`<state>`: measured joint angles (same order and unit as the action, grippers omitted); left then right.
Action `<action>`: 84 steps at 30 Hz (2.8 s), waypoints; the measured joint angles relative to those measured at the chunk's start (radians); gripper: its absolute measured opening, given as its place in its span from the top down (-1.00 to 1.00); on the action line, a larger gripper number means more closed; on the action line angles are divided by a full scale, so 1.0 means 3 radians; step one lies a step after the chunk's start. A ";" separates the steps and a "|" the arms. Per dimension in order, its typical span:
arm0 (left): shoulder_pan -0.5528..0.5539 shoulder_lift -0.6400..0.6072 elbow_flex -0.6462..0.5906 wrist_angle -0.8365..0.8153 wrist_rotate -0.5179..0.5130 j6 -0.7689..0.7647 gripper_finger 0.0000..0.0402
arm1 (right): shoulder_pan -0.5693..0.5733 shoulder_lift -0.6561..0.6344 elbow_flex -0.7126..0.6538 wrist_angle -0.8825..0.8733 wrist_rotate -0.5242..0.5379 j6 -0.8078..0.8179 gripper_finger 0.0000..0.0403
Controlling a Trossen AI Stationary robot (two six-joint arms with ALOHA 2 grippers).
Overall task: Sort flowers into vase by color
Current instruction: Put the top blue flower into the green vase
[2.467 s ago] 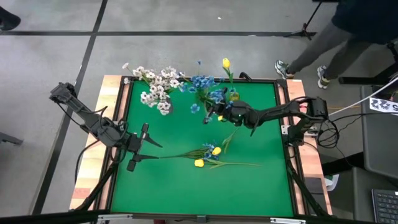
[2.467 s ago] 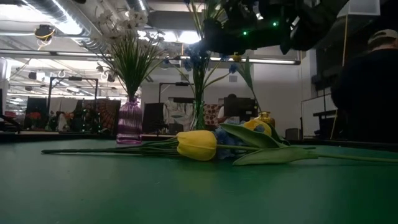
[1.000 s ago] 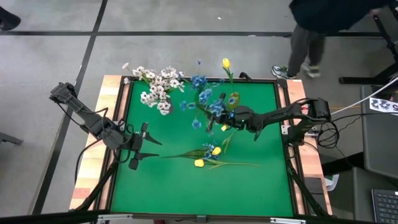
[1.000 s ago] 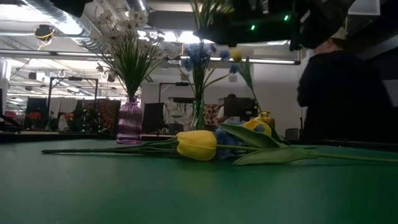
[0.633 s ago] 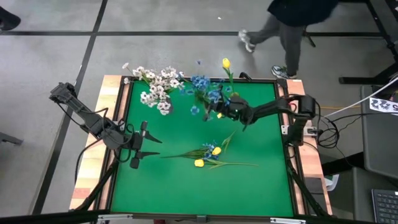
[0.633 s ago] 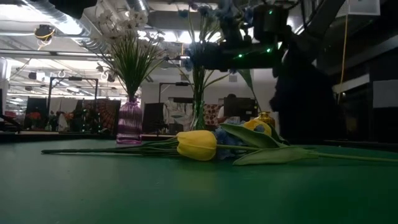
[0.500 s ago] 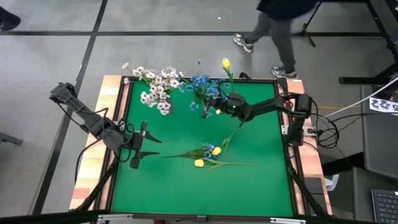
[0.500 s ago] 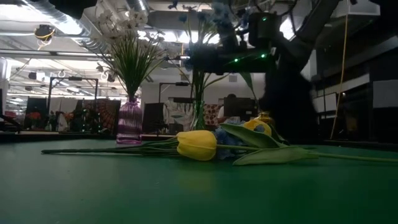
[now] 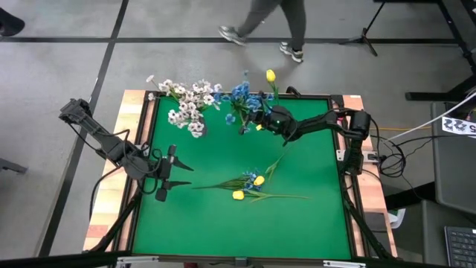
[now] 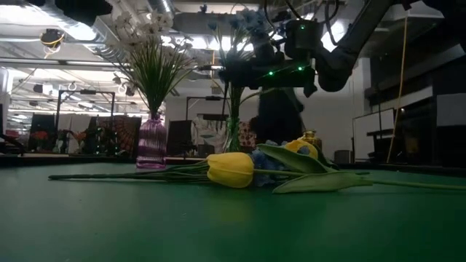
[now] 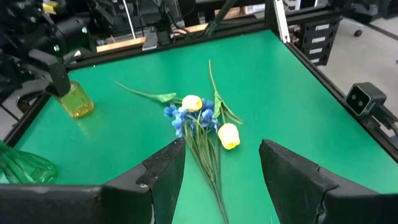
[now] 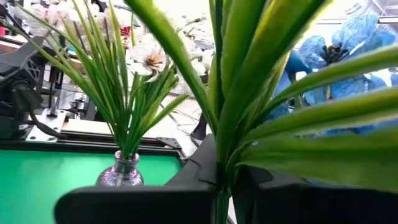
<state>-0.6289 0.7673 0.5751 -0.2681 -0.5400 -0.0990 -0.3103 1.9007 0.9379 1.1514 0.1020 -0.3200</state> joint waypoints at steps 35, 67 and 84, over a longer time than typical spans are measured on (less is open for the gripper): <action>0.0001 0.0000 0.0000 -0.0044 -0.0013 -0.0104 -0.02 | -0.0048 -0.0431 0.0000 -0.0784 0.0177 -0.0166 0.93; 0.0000 0.0000 0.0000 -0.0043 -0.0113 -0.0107 -0.02 | -0.0235 -0.0020 0.0000 -0.0721 0.0150 0.0483 0.81; 0.0000 0.0000 0.0000 -0.0044 -0.0112 -0.0105 -0.02 | -0.0257 -0.0018 0.0000 -0.0797 -0.0119 0.0530 0.29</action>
<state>-0.6288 0.7673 0.5751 -0.2813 -0.5736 -0.1306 -0.3874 1.8954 0.9379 0.9124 0.0664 -0.1609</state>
